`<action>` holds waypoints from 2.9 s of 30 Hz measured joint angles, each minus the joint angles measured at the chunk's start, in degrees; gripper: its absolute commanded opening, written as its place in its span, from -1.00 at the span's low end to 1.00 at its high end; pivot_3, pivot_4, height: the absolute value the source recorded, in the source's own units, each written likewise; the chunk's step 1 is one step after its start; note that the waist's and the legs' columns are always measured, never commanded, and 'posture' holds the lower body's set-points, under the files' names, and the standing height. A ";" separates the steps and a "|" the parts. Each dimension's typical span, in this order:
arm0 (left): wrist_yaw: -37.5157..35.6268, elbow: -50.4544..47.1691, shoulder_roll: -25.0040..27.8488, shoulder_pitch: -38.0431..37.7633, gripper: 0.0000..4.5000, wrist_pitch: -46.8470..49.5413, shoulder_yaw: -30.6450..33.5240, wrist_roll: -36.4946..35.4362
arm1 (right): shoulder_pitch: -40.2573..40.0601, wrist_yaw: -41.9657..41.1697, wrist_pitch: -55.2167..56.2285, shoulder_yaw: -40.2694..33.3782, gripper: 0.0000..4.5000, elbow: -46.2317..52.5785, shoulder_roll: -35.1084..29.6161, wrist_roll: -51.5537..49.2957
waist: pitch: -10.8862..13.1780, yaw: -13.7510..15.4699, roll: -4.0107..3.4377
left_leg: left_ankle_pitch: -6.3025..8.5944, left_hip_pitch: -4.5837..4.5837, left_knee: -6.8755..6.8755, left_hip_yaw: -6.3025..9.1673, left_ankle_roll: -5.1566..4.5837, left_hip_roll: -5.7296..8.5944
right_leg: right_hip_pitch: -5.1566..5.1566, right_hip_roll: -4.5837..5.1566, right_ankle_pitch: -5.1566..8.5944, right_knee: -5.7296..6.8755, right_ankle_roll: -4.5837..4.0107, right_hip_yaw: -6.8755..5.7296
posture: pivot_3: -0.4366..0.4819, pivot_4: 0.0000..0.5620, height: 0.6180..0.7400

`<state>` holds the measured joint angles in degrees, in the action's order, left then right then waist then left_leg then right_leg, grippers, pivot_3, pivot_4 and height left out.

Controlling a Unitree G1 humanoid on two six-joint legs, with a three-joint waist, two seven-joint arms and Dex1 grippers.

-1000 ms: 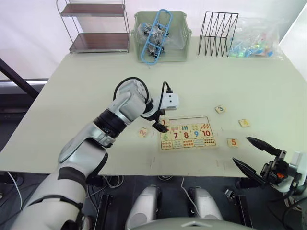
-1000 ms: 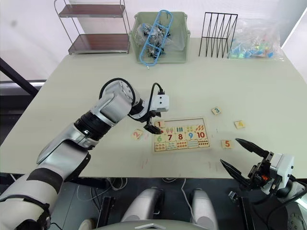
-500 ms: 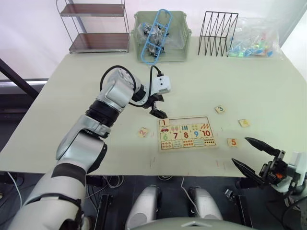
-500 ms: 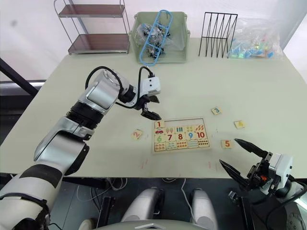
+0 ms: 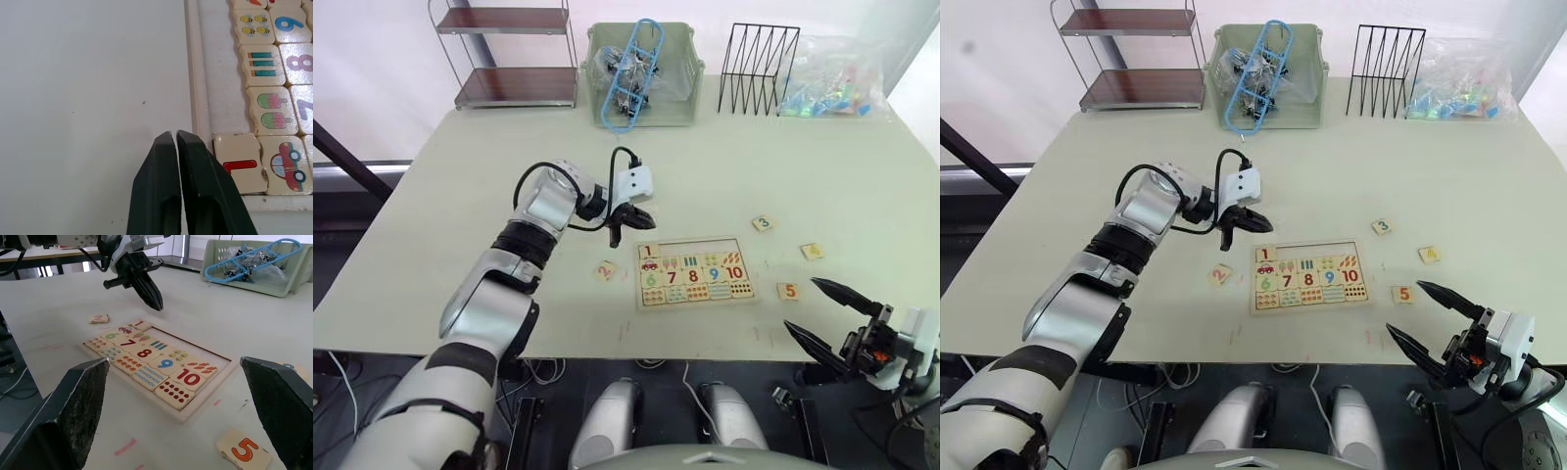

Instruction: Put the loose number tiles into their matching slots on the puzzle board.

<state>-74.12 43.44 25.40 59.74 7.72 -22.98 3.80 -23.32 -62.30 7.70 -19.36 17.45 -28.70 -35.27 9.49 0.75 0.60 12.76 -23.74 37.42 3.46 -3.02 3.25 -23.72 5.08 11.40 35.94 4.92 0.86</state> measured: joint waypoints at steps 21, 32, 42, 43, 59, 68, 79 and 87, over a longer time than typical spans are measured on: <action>-2.14 6.97 -2.28 -0.02 -0.99 -8.43 0.09 0.69 | -2.20 0.29 0.57 -0.10 1.00 0.02 0.00 -0.06 | 0.00 -0.02 0.00 | 0.00 0.00 0.01 0.00 -0.01 0.01 | 0.00 0.00 0.00 0.01 0.00 -0.01 | -0.05 -0.47 0.99; -3.36 6.94 -2.24 -0.05 -0.99 -9.53 0.09 0.73 | -2.15 0.36 1.25 -0.09 1.00 0.01 0.00 -0.02 | 0.00 -0.03 0.00 | 0.00 0.00 0.01 0.00 0.00 0.01 | 0.00 0.00 0.00 0.01 0.00 -0.01 | -0.05 -0.47 0.99; -3.74 6.63 -2.18 -0.31 -0.99 -10.49 0.09 1.49 | -2.19 0.38 1.32 -0.08 1.00 0.02 0.00 0.01 | 0.00 -0.02 0.00 | 0.00 0.00 0.00 0.00 -0.01 0.01 | 0.01 -0.01 0.00 0.01 0.00 -0.01 | -0.05 -0.47 0.99; -3.78 6.61 -2.18 -0.32 -0.99 -10.58 0.10 1.55 | -2.21 0.39 1.32 -0.08 1.00 0.01 0.00 0.01 | 0.00 -0.02 0.00 | 0.00 0.00 0.01 0.00 -0.01 0.01 | 0.01 0.00 0.00 0.01 0.00 -0.01 | -0.05 -0.47 0.99; -3.85 6.60 -2.06 -0.53 -0.99 -11.84 0.16 1.74 | -2.00 0.37 1.32 -0.08 1.00 0.01 0.00 0.03 | 0.00 -0.03 0.00 | 0.00 0.00 0.01 0.00 -0.01 0.01 | 0.01 0.00 0.00 0.01 0.00 -0.01 | -0.05 -0.47 0.99; -3.58 6.55 -1.23 -1.36 -0.99 -11.18 2.92 1.09 | -1.01 0.29 1.31 -0.07 1.00 -1.17 -0.10 0.81 | 0.00 0.01 0.00 | 0.00 0.00 0.01 0.01 -0.01 0.01 | 0.01 -0.01 0.00 0.01 0.00 -0.02 | -0.05 -0.47 0.99; -1.27 5.51 0.33 -1.40 -0.99 -4.07 12.12 -4.99 | -0.56 2.67 1.37 0.58 1.00 -1.61 1.71 1.77 | 0.00 -0.08 0.00 | 0.00 0.01 0.01 0.04 0.00 0.01 | 0.00 -0.01 0.00 0.03 0.00 -0.04 | -0.05 -0.47 0.99; -0.11 -6.55 4.31 -8.60 -0.99 2.09 18.32 -10.95 | 0.66 5.91 1.35 1.86 1.00 -2.52 3.49 3.51 | -0.01 -0.24 -0.02 | 0.00 0.04 0.01 0.05 0.01 -0.02 | -0.01 -0.02 -0.01 0.05 -0.02 -0.01 | -0.05 -0.47 0.99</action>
<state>-74.23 36.89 29.72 51.13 9.81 -4.66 -7.14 -22.67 -56.39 9.05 -17.50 14.94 -25.21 -31.76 9.48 0.50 0.58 12.76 -23.70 37.43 3.51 -3.01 3.24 -23.73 5.07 11.39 35.99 4.90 0.86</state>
